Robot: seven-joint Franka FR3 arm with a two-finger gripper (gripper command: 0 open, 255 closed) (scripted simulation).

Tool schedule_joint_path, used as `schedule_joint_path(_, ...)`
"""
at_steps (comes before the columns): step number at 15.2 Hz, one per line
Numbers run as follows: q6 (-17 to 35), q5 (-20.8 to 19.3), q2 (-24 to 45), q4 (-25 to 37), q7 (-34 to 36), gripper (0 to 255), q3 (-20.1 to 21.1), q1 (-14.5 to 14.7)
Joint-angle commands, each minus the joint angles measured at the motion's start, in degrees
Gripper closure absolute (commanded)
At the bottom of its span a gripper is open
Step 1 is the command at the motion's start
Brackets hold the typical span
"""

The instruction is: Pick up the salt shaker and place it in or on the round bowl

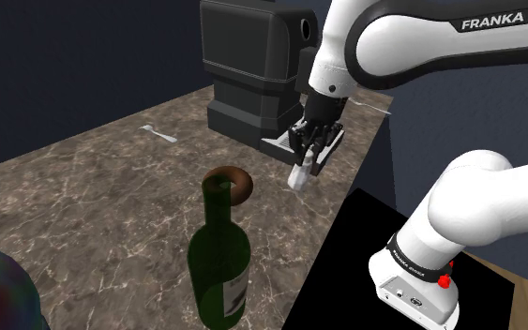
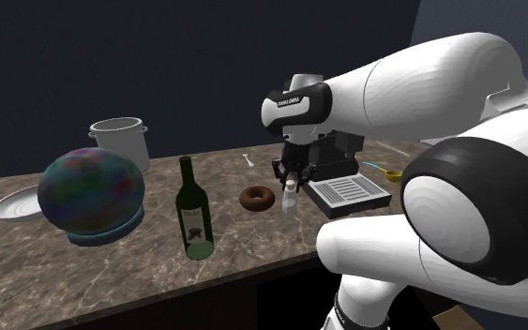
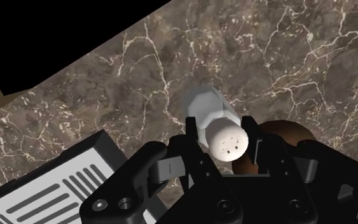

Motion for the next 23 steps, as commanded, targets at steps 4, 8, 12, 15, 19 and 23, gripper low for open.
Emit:
schedule_joint_path(4, -3.95, -1.02, -0.31, 3.65, 0.30, 255, -0.91, -0.48)
schedule_joint_path(8, -3.26, -1.19, 4.73, 8.28, 1.43, 255, 0.41, -1.29)
schedule_joint_path(12, -1.21, -2.02, 14.46, 16.50, 3.94, 255, 3.40, -2.96)
schedule_joint_path(15, -0.48, -3.44, 21.51, 23.14, 6.26, 255, 5.67, -4.27)
schedule_joint_path(19, -0.47, -6.52, 30.95, 32.72, 10.01, 255, 8.67, -5.77)
schedule_joint_path(23, 0.60, -8.74, 36.34, 36.89, 12.28, 255, 10.30, -6.20)
